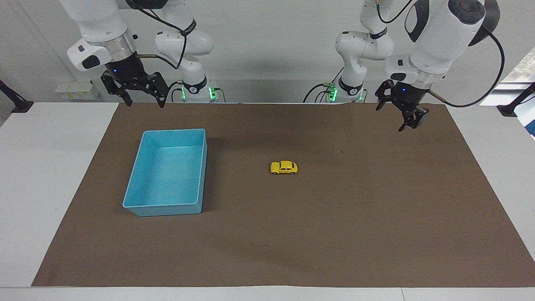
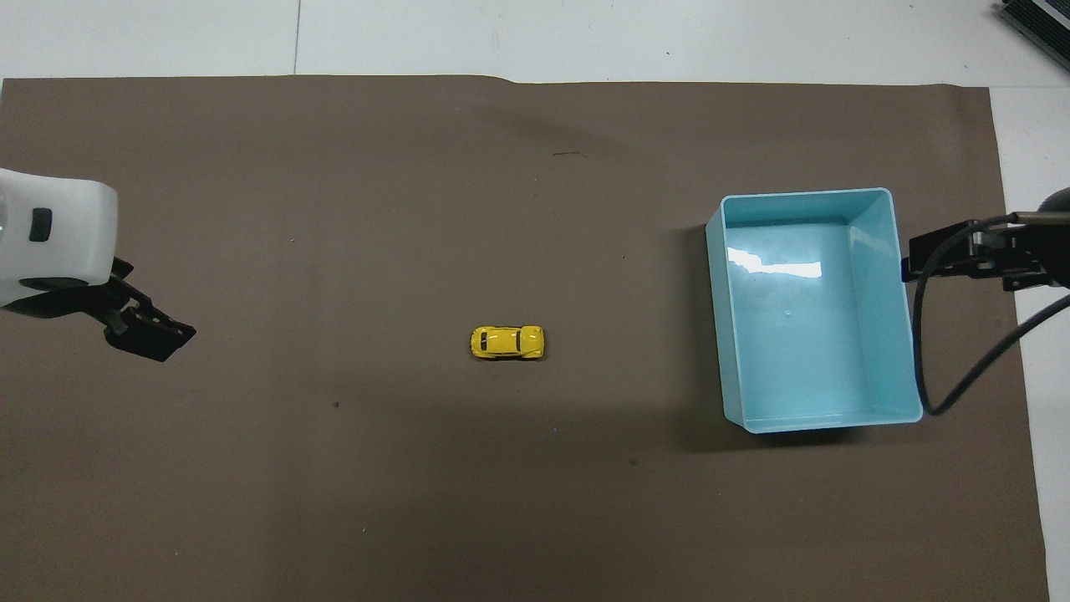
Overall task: Wind up and store yellow beetle car
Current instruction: 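Move the left gripper toward the yellow toy car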
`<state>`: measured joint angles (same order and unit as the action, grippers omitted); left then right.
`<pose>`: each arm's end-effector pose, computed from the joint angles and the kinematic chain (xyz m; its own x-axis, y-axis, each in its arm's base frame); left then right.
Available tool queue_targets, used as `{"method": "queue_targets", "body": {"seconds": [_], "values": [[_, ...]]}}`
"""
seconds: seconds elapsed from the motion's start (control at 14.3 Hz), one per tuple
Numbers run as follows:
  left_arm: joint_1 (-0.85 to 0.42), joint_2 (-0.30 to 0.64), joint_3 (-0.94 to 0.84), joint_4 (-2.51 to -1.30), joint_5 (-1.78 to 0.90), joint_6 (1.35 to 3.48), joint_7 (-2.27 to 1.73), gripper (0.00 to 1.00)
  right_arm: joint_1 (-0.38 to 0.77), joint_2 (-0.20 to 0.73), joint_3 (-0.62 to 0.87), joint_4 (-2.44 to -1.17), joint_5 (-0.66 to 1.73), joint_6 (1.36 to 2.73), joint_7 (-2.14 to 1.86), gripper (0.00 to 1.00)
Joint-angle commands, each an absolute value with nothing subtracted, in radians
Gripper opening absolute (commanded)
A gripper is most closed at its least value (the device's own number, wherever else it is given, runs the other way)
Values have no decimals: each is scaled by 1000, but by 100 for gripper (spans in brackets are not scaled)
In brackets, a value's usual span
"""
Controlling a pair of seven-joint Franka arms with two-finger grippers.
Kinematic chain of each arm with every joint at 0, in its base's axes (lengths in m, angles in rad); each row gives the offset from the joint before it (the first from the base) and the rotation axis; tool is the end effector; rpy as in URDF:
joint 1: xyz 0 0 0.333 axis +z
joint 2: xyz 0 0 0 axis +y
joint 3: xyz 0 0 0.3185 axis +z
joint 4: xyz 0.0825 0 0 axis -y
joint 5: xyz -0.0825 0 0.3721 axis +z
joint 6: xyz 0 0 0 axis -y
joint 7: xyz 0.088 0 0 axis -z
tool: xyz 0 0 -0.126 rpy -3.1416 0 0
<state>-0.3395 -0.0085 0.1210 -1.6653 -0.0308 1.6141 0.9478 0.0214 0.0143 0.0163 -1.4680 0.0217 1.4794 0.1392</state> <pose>0.5266 -0.1205 0.5728 0.3954 -0.9185 0.0008 -0.9172 -0.3948 0.0532 0.5375 0.0231 0.6391 0.9950 -0.0993 -0.0059 -0.0994 -0.9948 -0.0212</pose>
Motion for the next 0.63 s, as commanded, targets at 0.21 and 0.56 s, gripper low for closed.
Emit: {"method": "queue_targets", "body": {"seconds": [0.21, 0.56], "values": [[-405, 8, 135, -1819, -103, 1851, 1140, 100, 8, 15, 23, -1463, 49, 1470, 150, 100], [-501, 116, 137, -1878, -149, 2024, 1101, 100, 8, 15, 23, -1462, 49, 1470, 150, 100]]}}
